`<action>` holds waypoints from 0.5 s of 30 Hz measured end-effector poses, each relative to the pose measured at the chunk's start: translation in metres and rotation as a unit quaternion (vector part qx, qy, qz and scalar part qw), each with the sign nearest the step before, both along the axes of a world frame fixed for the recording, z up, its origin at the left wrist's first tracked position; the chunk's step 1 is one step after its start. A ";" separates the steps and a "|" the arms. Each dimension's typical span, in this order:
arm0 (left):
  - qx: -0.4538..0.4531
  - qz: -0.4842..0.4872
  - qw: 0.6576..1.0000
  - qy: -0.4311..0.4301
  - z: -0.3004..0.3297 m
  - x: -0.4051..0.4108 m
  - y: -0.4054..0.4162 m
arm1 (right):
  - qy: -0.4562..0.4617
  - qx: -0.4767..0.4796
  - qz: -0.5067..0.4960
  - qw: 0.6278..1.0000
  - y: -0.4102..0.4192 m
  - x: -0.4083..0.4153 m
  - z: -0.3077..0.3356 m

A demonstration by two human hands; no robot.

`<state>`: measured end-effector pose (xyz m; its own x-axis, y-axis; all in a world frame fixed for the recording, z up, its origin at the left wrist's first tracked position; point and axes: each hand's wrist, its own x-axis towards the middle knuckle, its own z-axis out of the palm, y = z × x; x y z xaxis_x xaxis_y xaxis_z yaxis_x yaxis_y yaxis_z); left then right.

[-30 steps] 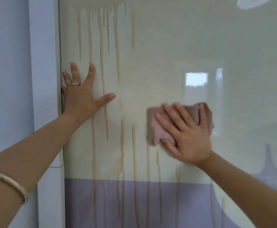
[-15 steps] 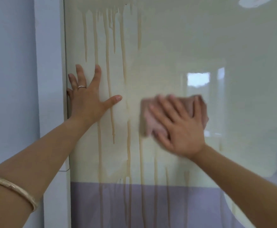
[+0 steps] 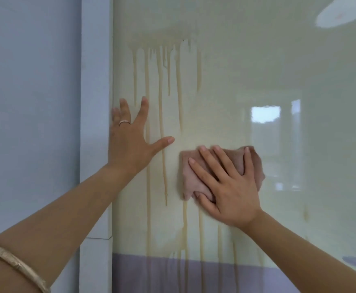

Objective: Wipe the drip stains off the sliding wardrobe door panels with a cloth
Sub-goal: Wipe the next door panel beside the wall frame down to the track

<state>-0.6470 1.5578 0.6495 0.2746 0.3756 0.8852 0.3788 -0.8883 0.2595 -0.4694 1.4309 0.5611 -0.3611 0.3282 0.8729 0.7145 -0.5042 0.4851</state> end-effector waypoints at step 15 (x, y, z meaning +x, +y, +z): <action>-0.078 -0.056 0.980 -0.174 0.115 -0.043 0.058 | 0.033 0.043 0.008 0.999 0.049 -0.033 0.140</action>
<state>-0.6905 1.6158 0.7649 0.0137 0.4993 0.8663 0.1454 -0.8582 0.4923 -0.5019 1.4801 0.7012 -0.3073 0.2452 0.9195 0.7513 -0.5306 0.3926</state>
